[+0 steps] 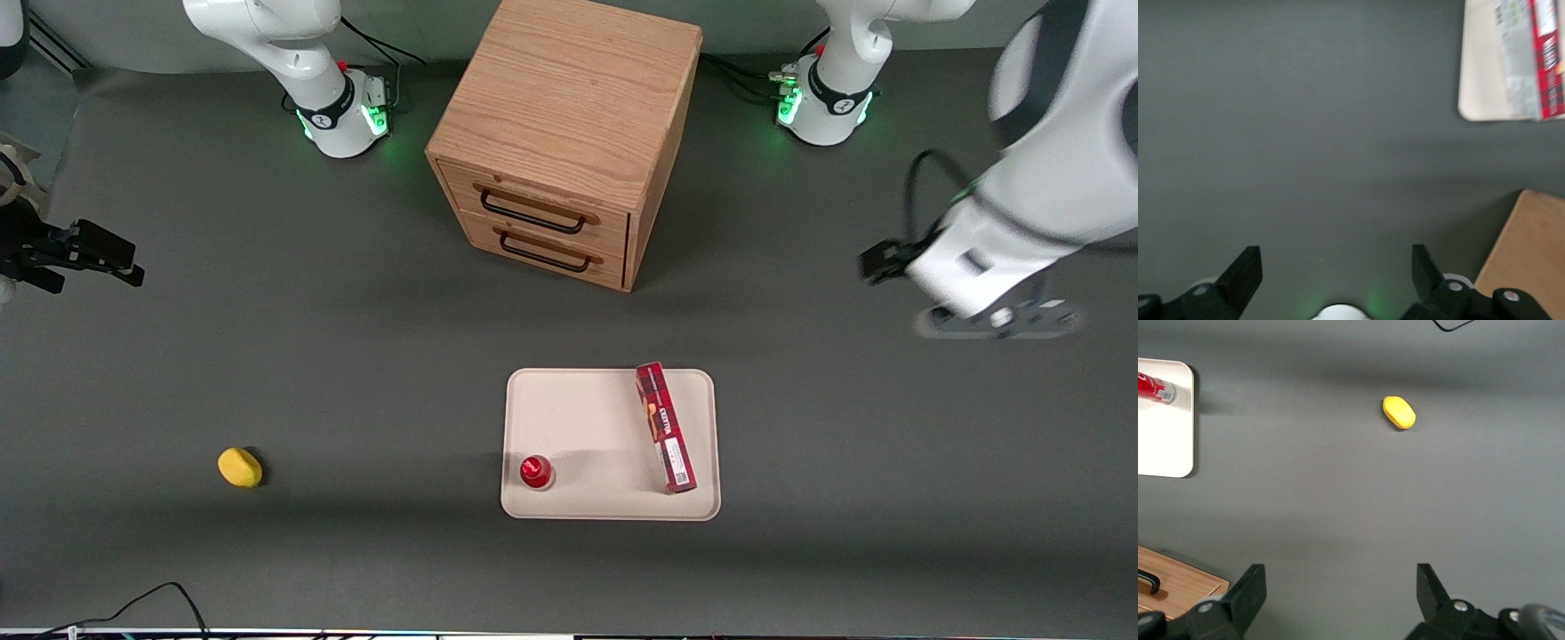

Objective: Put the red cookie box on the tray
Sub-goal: 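Open the left gripper and raise it away from the tray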

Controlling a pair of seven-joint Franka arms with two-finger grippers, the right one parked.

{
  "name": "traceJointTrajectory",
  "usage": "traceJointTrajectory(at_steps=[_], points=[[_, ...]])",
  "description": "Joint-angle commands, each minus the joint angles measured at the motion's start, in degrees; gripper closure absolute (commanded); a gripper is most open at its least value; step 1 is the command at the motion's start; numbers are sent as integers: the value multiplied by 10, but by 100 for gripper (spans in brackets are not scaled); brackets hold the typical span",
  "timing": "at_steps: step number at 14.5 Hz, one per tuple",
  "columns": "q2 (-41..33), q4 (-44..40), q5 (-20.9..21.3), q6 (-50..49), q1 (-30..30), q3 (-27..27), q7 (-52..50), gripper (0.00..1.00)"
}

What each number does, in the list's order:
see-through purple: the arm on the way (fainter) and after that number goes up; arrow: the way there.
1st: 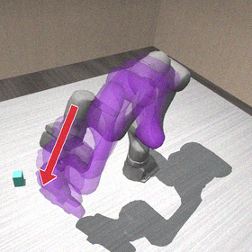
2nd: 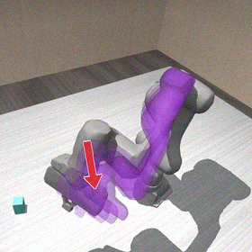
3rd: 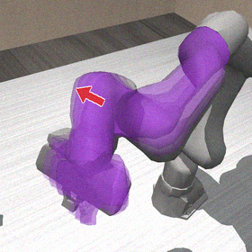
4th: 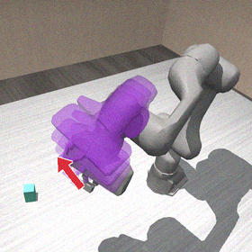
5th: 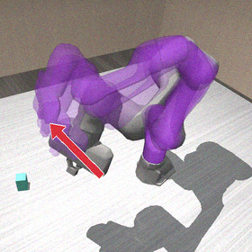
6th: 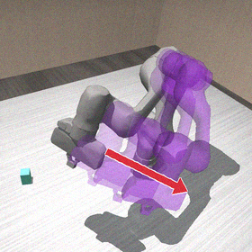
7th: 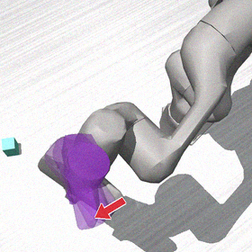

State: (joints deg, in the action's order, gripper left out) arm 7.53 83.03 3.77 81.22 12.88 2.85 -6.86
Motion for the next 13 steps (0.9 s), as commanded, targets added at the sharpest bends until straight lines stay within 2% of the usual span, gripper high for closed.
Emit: traceJointTrajectory(at_steps=[1, 4, 8, 13], points=[[-129, 199, -10, 90, 3, 63, 72, 0], [-155, 216, -8, 86, 4, 109, 110, 0], [-127, 139, -2, 61, 4, 123, 134, 0], [-121, 116, -2, 38, 7, 123, 135, 0]])
